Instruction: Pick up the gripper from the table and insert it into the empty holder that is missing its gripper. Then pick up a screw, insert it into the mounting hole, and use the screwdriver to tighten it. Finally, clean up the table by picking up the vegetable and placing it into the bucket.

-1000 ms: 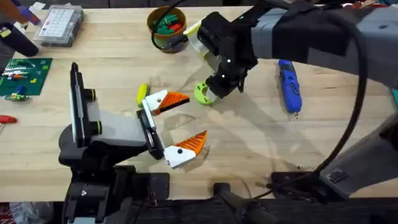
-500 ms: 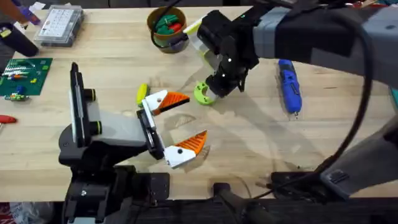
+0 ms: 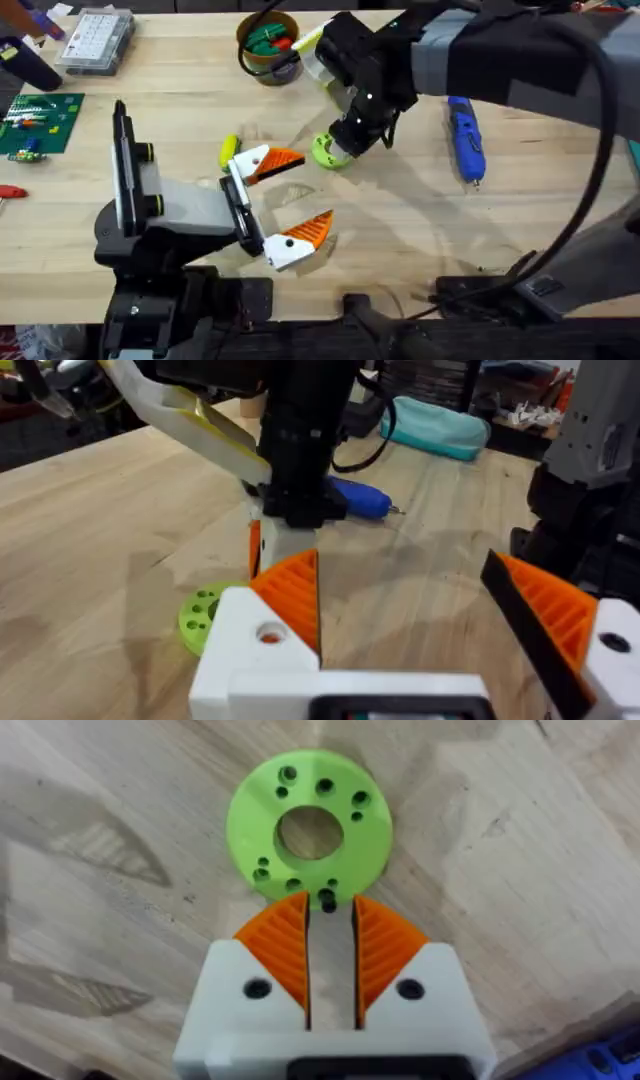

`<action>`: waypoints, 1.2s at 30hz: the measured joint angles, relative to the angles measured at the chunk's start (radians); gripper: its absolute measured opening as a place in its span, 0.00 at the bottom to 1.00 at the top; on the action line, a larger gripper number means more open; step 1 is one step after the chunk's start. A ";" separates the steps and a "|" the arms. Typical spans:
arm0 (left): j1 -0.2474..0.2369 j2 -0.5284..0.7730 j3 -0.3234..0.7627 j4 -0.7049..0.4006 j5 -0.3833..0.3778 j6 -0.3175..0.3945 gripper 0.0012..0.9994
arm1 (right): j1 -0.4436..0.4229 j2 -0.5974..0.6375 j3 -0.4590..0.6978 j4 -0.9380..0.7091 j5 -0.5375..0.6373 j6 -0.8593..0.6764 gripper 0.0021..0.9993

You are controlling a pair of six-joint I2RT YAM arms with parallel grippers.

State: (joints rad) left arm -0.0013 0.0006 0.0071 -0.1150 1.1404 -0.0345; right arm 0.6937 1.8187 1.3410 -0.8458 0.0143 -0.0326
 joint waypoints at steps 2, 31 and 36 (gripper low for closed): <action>0.000 0.000 0.000 0.000 0.000 0.000 0.99 | 0.000 0.000 -0.003 0.002 0.000 0.000 0.21; 0.000 0.000 0.000 0.000 0.000 0.000 0.99 | 0.004 0.027 -0.005 0.005 0.000 0.000 0.12; 0.000 0.000 0.000 0.000 0.000 0.000 0.99 | 0.004 0.027 -0.005 0.017 0.000 0.000 0.12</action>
State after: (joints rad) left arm -0.0013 0.0006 0.0071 -0.1150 1.1404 -0.0345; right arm 0.6975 1.8458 1.3357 -0.8285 0.0143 -0.0326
